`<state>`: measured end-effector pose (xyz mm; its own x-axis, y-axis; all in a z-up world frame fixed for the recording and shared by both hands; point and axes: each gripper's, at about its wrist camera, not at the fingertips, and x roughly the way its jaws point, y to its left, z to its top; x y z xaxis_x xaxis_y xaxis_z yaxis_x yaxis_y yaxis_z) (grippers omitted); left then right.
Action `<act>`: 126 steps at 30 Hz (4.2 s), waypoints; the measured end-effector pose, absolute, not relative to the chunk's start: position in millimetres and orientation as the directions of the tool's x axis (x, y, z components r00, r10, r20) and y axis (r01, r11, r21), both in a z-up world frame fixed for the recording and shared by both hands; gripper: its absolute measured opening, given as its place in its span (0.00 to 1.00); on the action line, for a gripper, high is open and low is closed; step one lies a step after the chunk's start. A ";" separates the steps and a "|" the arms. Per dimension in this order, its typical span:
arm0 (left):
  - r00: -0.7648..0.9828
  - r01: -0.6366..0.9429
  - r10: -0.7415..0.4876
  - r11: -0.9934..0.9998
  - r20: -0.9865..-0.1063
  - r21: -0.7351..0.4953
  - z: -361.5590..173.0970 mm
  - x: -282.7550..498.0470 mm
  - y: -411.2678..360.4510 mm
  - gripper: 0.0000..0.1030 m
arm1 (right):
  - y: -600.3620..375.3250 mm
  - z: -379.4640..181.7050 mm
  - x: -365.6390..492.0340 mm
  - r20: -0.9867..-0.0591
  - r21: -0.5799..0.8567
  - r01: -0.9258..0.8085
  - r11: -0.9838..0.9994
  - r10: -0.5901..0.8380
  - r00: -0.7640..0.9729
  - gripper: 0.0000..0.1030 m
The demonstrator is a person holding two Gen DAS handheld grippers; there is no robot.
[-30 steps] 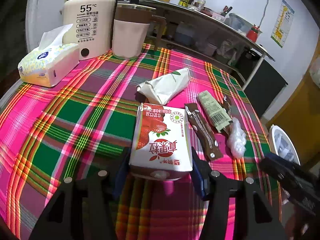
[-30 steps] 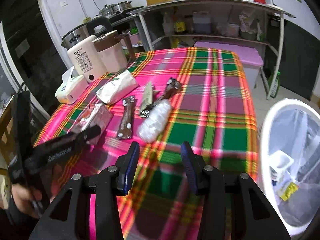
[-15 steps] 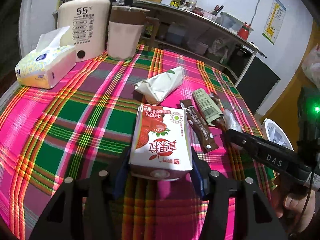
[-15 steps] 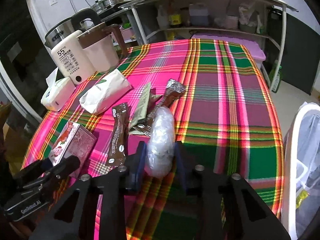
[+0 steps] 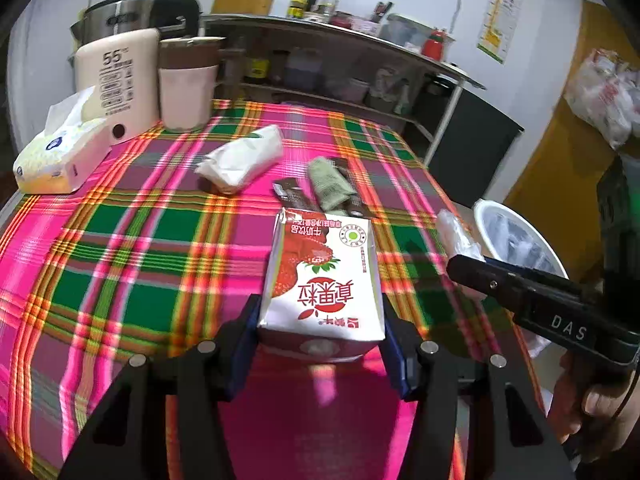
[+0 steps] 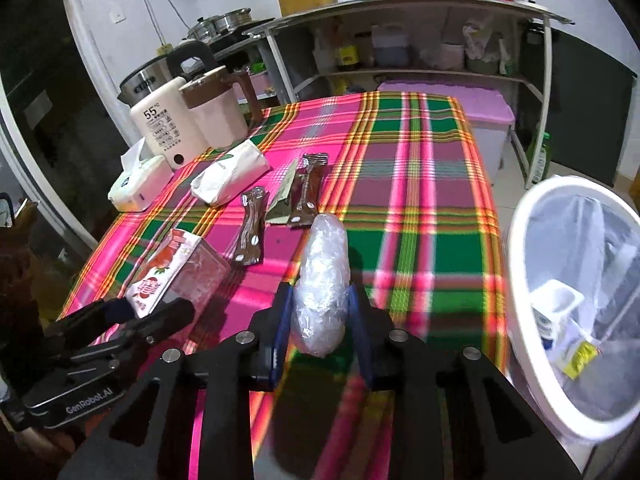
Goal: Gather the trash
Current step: 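Grasp the clear plastic-wrapped packet with the right gripper while the left gripper holds the carton, then carry the milk carton and plastic packet over the trash bin with both grippers, then open both grippers to drop the carton and packet into the bin, then move both open grippers back over the table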
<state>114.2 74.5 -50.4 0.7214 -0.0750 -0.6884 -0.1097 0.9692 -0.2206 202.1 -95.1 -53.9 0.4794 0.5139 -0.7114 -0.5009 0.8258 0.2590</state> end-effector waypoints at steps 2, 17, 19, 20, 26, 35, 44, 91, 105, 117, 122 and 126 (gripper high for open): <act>0.724 -0.091 -0.086 0.971 -0.684 -0.219 -47.1 110.0 65.9 0.55 | -103.0 -50.7 195.7 -0.705 0.261 -0.496 0.828 0.515 0.488 0.29; 0.732 0.003 -0.148 0.977 -0.665 -0.214 -30.0 98.4 19.0 0.55 | -158.9 -32.2 161.3 -0.672 0.266 -0.444 0.856 0.495 0.551 0.29; 0.730 0.016 -0.158 0.977 -0.665 -0.214 -28.8 100.2 13.6 0.55 | -167.3 -31.1 160.2 -0.670 0.266 -0.432 0.861 0.488 0.559 0.29; 0.729 0.022 -0.162 0.977 -0.665 -0.214 -28.4 100.8 10.9 0.55 | -170.1 -30.6 159.8 -0.669 0.266 -0.427 0.864 0.484 0.563 0.29; 0.720 0.064 -0.190 0.976 -0.667 -0.209 -26.0 109.2 -7.1 0.55 | -195.9 -28.4 158.5 -0.664 0.266 -0.384 0.884 0.457 0.591 0.29; 0.708 0.139 -0.240 0.970 -0.664 -0.202 -20.4 126.4 -39.0 0.55 | -236.1 -28.7 164.4 -0.665 0.265 -0.304 0.915 0.402 0.630 0.29; 0.689 0.244 -0.313 0.949 -0.654 -0.198 -16.2 149.5 -81.4 0.55 | -282.3 -33.8 172.2 -0.674 0.266 -0.202 0.943 0.331 0.660 0.29; 0.642 0.318 -0.406 0.913 -0.651 -0.256 -16.4 183.5 -110.7 0.56 | -311.5 -40.4 185.3 -0.698 0.232 -0.159 0.960 0.278 0.660 0.39; 0.696 0.262 -0.346 0.938 -0.629 -0.227 -9.4 146.4 -79.5 0.56 | -275.2 -21.0 153.8 -0.660 0.233 -0.264 0.936 0.352 0.663 0.39; 0.736 0.198 -0.292 0.956 -0.611 -0.218 -6.1 122.2 -51.3 0.56 | -244.1 -14.3 138.3 -0.648 0.226 -0.341 0.912 0.402 0.647 0.39; 0.743 0.161 -0.264 0.963 -0.615 -0.218 -10.0 114.2 -38.0 0.56 | -233.3 -14.7 134.8 -0.645 0.227 -0.367 0.902 0.422 0.637 0.39; 0.746 0.130 -0.241 0.967 -0.621 -0.219 -14.9 109.3 -26.0 0.56 | -225.2 -17.1 134.8 -0.648 0.231 -0.382 0.895 0.435 0.626 0.39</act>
<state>109.3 -26.0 -14.9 0.7458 -0.2408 -0.6211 0.1301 0.9671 -0.2188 134.8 -225.2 -17.1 0.6255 0.4345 -0.6480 -0.3822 0.8947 0.2310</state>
